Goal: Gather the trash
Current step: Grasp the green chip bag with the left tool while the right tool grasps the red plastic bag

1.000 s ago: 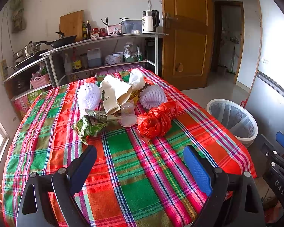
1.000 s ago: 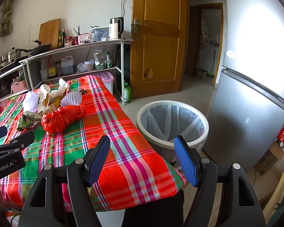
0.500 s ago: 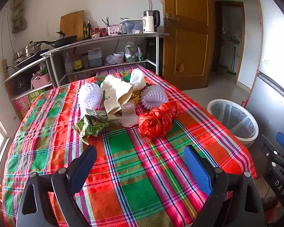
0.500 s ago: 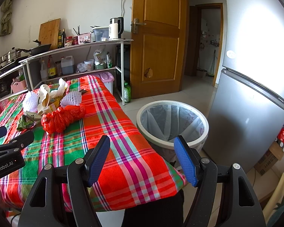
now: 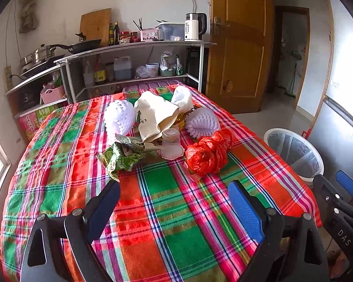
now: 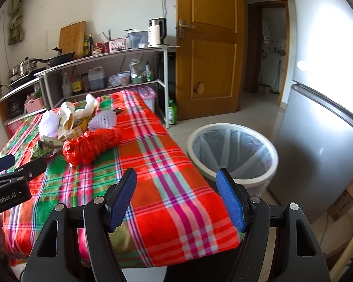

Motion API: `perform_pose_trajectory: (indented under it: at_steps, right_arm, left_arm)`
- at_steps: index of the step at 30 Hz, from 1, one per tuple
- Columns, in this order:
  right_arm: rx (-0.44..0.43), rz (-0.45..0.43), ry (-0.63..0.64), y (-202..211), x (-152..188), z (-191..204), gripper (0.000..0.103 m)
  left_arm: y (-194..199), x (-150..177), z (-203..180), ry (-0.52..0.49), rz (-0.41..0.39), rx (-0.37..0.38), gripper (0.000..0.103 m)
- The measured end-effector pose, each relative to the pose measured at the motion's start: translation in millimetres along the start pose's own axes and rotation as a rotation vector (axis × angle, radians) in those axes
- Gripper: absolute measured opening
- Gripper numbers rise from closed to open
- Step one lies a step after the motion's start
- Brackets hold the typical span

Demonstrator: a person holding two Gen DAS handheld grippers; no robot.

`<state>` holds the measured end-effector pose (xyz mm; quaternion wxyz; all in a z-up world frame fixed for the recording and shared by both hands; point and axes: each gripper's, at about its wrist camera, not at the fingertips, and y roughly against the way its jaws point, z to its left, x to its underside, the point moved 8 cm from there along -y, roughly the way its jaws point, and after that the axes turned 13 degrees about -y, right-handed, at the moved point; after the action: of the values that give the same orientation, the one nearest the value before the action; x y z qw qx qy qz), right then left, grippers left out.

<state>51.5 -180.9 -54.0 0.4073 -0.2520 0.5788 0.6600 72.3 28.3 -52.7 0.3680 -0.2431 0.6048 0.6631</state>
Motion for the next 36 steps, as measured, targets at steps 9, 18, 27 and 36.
perform_pose_trajectory:
  at_steps: [9,18,27,36]
  right_arm:
    - [-0.129,0.083,0.016,-38.2,-1.0,40.7,0.07]
    - [-0.271,0.162,0.045,-66.6,-6.8,93.8,0.07]
    - [-0.327,0.258,0.013,-101.7,-4.3,120.8,0.07]
    - [-0.339,0.325,0.042,-117.4,-1.0,143.2,0.07]
  left_arm:
    - [-16.7,-3.0,42.0,0.005,0.01,-0.035,0.094]
    - [-36.3,-4.4,98.9,0.125,0.027,-0.031,0.094]
    - [-68.8,5.7,123.8,0.177,0.097,-0.019,0.095]
    - [-96.2,14.0,125.4,0.205,0.165,0.032,0.095]
